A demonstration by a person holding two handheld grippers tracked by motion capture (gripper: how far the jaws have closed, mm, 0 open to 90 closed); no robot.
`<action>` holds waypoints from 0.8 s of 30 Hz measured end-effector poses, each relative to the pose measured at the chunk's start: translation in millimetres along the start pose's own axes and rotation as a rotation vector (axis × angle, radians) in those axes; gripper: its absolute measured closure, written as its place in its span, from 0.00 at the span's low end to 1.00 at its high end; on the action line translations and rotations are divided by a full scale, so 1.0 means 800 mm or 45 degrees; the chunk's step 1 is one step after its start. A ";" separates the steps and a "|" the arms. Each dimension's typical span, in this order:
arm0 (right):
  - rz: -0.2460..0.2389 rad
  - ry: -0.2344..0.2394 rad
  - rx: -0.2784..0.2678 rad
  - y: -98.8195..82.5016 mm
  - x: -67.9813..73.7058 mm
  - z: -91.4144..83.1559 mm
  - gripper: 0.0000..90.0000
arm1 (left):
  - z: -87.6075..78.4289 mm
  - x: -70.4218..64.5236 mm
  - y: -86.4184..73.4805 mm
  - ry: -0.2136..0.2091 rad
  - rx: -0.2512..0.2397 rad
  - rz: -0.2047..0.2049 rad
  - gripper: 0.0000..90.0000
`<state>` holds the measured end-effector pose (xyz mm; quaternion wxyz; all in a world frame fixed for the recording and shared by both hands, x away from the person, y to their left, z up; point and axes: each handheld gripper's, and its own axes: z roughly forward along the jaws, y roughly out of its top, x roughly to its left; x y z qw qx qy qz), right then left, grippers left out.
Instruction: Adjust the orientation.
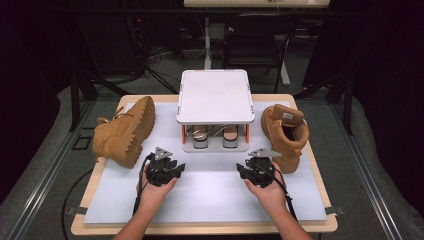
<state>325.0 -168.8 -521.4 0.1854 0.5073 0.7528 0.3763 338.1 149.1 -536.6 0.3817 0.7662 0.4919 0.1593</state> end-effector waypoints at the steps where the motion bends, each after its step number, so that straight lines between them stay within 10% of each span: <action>1: 0.004 0.009 0.001 -0.003 0.000 -0.005 0.67 | -0.002 0.002 -0.002 -0.002 0.004 -0.002 0.68; 15: -0.065 -0.054 -0.093 -0.033 -0.010 -0.057 0.59 | -0.045 0.024 -0.028 0.014 -0.064 -0.007 0.61; 24: 0.015 -0.028 -0.064 -0.057 -0.031 -0.054 0.64 | -0.065 0.049 -0.044 0.047 -0.113 -0.045 0.56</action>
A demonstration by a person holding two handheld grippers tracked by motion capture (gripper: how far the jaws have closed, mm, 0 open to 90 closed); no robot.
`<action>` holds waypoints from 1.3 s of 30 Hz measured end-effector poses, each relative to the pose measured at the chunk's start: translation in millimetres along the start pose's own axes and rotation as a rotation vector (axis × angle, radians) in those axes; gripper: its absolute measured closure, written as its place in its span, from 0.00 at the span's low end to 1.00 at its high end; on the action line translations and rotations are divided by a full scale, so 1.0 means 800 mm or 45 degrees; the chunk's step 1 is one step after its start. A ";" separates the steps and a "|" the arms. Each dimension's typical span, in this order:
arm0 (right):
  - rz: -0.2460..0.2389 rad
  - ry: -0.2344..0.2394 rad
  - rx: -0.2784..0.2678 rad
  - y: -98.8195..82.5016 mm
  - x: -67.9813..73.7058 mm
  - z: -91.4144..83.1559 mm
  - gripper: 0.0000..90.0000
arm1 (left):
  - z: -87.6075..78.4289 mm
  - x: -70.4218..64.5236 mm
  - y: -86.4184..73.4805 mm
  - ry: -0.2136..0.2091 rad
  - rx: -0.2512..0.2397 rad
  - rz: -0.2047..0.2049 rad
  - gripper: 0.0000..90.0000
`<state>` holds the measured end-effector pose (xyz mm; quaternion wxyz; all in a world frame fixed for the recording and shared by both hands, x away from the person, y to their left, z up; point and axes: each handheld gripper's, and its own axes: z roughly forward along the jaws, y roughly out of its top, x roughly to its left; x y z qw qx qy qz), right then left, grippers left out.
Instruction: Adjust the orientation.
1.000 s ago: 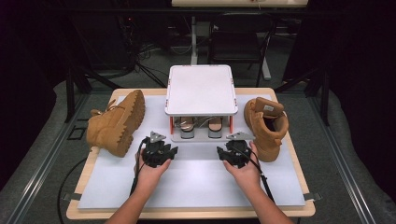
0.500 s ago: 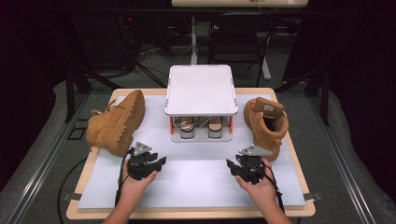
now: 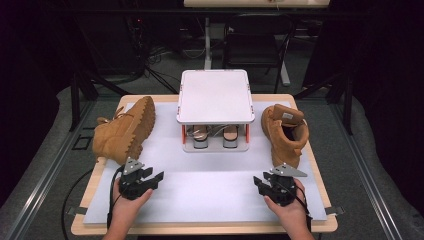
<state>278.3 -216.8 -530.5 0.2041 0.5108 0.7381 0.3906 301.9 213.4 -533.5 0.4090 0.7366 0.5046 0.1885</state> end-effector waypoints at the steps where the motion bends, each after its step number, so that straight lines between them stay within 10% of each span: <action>1: -0.011 -0.007 -0.002 -0.001 -0.001 0.000 0.64 | 0.000 0.000 0.000 0.000 0.000 0.000 0.56; 39: -0.090 0.041 -0.012 -0.007 0.003 0.012 0.50 | -0.026 0.048 0.000 0.087 0.028 -0.078 0.49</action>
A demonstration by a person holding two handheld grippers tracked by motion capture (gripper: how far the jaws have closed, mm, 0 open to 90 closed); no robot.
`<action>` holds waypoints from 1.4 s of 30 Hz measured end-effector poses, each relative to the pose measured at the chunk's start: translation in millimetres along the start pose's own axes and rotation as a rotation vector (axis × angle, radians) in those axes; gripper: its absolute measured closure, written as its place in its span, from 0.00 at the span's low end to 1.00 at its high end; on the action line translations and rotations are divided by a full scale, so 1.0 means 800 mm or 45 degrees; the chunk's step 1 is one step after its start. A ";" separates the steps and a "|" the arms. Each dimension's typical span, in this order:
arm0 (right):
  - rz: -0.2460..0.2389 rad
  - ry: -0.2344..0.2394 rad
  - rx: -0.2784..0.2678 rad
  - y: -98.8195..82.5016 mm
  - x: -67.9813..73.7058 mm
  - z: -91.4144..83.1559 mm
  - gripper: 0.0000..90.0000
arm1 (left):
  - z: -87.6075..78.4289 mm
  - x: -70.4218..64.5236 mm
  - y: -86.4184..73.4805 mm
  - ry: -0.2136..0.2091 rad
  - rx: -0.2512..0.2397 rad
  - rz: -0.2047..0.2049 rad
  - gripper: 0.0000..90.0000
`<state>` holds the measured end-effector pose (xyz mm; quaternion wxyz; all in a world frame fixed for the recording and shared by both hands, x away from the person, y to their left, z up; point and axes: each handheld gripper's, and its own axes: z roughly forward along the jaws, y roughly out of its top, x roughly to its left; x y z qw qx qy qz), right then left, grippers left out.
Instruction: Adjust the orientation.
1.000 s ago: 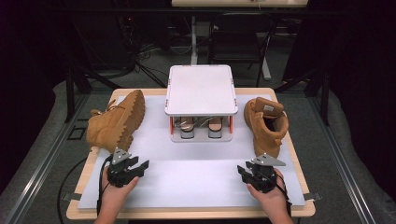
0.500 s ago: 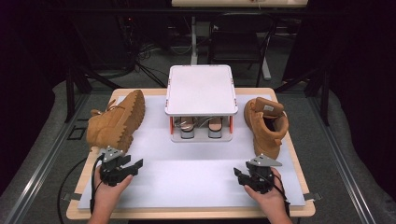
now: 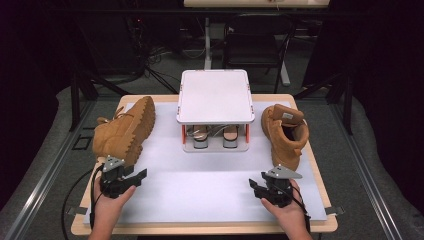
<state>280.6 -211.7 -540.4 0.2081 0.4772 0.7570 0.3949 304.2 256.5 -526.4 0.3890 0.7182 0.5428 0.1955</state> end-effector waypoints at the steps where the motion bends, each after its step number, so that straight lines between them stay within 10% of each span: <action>1: 0.006 0.004 0.001 0.000 0.000 0.000 0.50 | 0.000 0.001 0.000 0.002 0.010 -0.008 0.50; 14: -0.026 -0.050 -0.036 0.003 0.000 -0.003 0.43 | -0.008 0.011 0.005 0.010 0.025 -0.046 0.44; 26: -0.025 -0.086 -0.004 0.008 -0.002 -0.006 0.16 | -0.028 0.038 0.015 0.045 -0.016 -0.107 0.31; 42: -0.017 -0.094 0.032 0.002 -0.007 0.000 0.31 | -0.029 0.078 0.056 0.087 0.009 -0.105 0.42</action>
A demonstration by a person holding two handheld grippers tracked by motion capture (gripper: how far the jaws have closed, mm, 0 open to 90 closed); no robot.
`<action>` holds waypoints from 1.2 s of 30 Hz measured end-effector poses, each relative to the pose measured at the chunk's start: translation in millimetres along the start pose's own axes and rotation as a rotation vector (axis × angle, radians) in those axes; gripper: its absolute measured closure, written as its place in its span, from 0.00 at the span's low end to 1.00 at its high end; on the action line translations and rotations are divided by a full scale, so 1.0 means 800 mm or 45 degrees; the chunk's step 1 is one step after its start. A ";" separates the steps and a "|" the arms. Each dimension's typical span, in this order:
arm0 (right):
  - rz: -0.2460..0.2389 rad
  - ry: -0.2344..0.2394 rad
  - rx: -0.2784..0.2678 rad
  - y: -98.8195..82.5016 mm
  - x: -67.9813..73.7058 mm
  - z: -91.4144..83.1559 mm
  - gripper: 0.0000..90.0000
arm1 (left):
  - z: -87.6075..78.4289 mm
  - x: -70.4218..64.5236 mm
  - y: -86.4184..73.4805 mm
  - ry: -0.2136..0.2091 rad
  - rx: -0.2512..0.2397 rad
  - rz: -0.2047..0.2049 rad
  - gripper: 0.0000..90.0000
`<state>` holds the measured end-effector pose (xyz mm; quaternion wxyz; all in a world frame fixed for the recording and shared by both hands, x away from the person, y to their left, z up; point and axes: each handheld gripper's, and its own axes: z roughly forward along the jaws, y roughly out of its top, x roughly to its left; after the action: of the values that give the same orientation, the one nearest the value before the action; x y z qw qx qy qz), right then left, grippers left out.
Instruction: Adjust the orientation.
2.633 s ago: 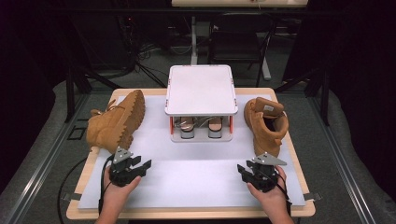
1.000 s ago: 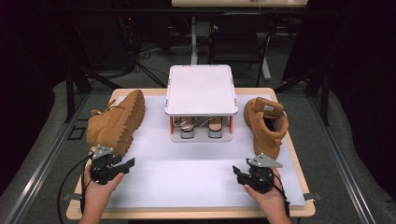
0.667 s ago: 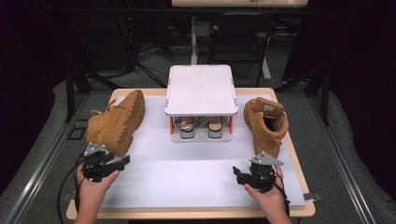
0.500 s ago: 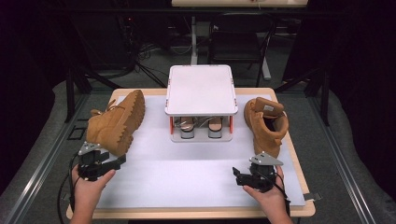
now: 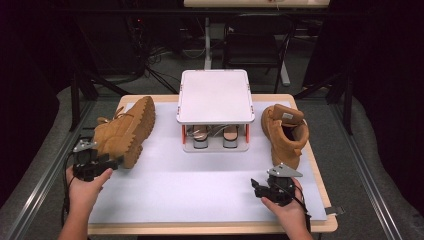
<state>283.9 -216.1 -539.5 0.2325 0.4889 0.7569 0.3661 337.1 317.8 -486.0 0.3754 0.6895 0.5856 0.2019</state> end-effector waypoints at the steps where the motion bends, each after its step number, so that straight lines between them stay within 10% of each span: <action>1: 0.001 -0.006 0.005 0.000 0.000 0.001 0.32 | 0.001 0.001 0.005 -0.009 -0.001 -0.006 0.42; 9: 0.004 -0.005 -0.005 -0.002 -0.002 0.000 0.37 | 0.012 0.013 0.036 -0.032 0.062 -0.012 0.48; 36: 0.016 -0.007 0.009 -0.005 -0.007 0.005 0.40 | 0.046 0.063 0.101 0.169 0.337 -0.109 0.35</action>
<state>286.7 -221.4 -545.1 0.2303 0.4955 0.7545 0.3636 428.1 353.1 -456.9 0.2500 0.6926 0.6594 0.1519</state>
